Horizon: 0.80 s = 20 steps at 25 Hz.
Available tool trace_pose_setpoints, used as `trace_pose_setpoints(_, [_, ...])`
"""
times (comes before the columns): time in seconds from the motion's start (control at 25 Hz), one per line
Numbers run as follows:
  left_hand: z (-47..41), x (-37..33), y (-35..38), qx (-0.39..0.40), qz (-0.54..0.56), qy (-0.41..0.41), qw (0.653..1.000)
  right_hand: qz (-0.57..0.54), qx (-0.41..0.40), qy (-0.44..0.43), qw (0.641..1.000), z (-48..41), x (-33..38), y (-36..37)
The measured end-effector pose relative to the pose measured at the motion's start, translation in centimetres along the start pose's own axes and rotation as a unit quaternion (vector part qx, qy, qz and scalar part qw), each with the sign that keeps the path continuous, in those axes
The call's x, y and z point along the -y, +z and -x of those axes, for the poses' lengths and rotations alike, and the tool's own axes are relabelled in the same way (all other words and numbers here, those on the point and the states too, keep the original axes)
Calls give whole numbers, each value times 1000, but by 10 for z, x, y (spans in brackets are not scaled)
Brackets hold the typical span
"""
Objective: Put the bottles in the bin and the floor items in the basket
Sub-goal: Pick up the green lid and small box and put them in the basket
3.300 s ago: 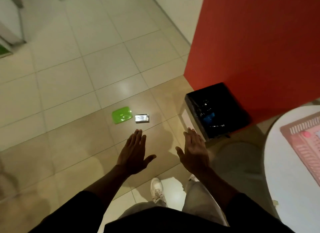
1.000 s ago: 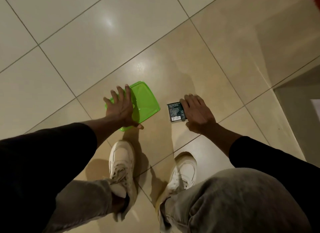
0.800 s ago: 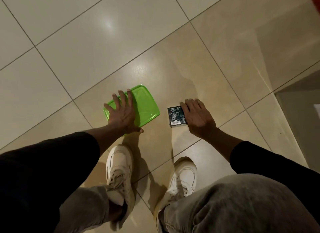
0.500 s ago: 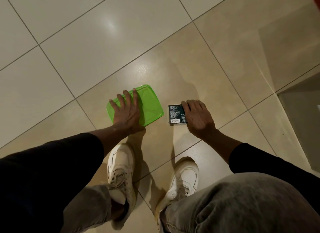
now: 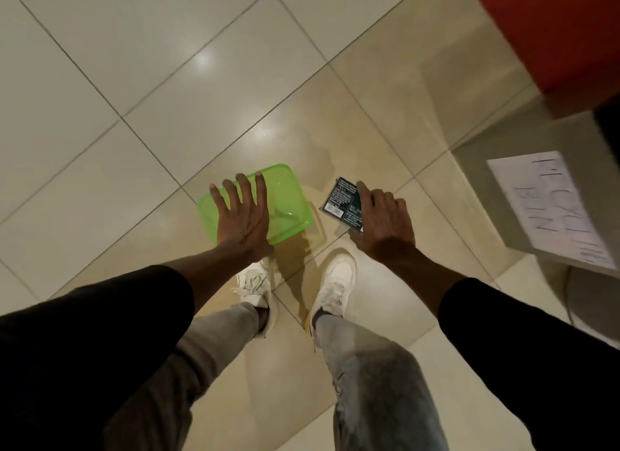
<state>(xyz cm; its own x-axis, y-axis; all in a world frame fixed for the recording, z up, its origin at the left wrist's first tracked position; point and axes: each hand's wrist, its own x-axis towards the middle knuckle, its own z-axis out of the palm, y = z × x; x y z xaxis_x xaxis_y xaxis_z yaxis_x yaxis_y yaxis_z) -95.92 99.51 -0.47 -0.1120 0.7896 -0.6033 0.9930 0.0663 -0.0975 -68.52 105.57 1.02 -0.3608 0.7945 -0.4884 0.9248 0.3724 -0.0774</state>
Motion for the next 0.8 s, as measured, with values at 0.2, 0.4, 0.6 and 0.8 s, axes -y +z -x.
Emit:
trace_pose_setpoints(0.2, [87,-19,-116,-1,19,-2,1000,-29,-11,74,997,109,6,-108])
trace_pose_setpoints(0.4, [183,-41,-246,-11,19,5,1000,-54,-29,127,990,227,8,-217])
trace_pose_setpoints(0.6, [255,-53,-307,-18,73,3,997,-92,-31,175,980,306,11,-267])
trace_pose_setpoints(0.8, [293,-51,-325,13,90,36,995,-120,-36,242,962,357,1,-293])
